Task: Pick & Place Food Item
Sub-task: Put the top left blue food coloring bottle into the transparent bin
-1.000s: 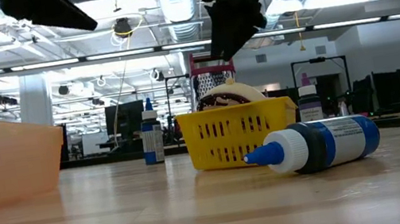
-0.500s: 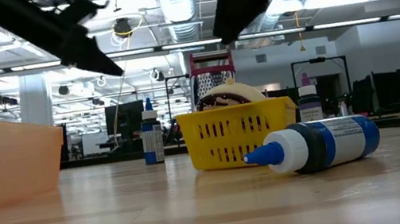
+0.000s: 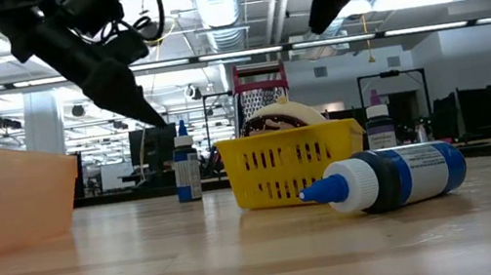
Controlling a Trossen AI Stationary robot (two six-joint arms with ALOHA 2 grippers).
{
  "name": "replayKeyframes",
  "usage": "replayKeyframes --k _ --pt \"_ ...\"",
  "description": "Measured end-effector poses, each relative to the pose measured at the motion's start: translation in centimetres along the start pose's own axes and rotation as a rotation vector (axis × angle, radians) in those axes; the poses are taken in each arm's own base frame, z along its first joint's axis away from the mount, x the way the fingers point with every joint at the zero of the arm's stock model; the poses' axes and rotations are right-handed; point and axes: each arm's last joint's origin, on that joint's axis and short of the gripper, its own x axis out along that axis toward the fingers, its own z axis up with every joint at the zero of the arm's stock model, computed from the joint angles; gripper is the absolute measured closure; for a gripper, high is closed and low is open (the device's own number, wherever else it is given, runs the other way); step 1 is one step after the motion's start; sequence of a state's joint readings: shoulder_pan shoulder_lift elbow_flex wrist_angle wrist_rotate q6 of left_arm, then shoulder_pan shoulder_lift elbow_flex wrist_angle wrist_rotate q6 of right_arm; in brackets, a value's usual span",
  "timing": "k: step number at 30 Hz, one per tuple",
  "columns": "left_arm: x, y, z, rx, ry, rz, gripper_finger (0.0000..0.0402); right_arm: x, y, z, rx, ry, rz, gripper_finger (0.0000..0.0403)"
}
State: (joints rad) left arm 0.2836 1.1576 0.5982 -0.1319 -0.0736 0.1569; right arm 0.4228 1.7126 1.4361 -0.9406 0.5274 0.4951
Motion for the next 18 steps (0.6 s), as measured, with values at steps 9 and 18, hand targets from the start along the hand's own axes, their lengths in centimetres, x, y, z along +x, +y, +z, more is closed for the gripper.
replayKeyframes --k 9,18 --pt "0.6 0.0 0.4 0.005 -0.045 -0.01 0.01 -1.3 1.7 -1.2 0.021 -0.038 -0.035 0.0193" --pt "1.4 -0.1 0.3 0.019 -0.039 -0.037 0.0101 -1.7 2.2 -1.6 0.062 -0.041 -0.025 0.0193"
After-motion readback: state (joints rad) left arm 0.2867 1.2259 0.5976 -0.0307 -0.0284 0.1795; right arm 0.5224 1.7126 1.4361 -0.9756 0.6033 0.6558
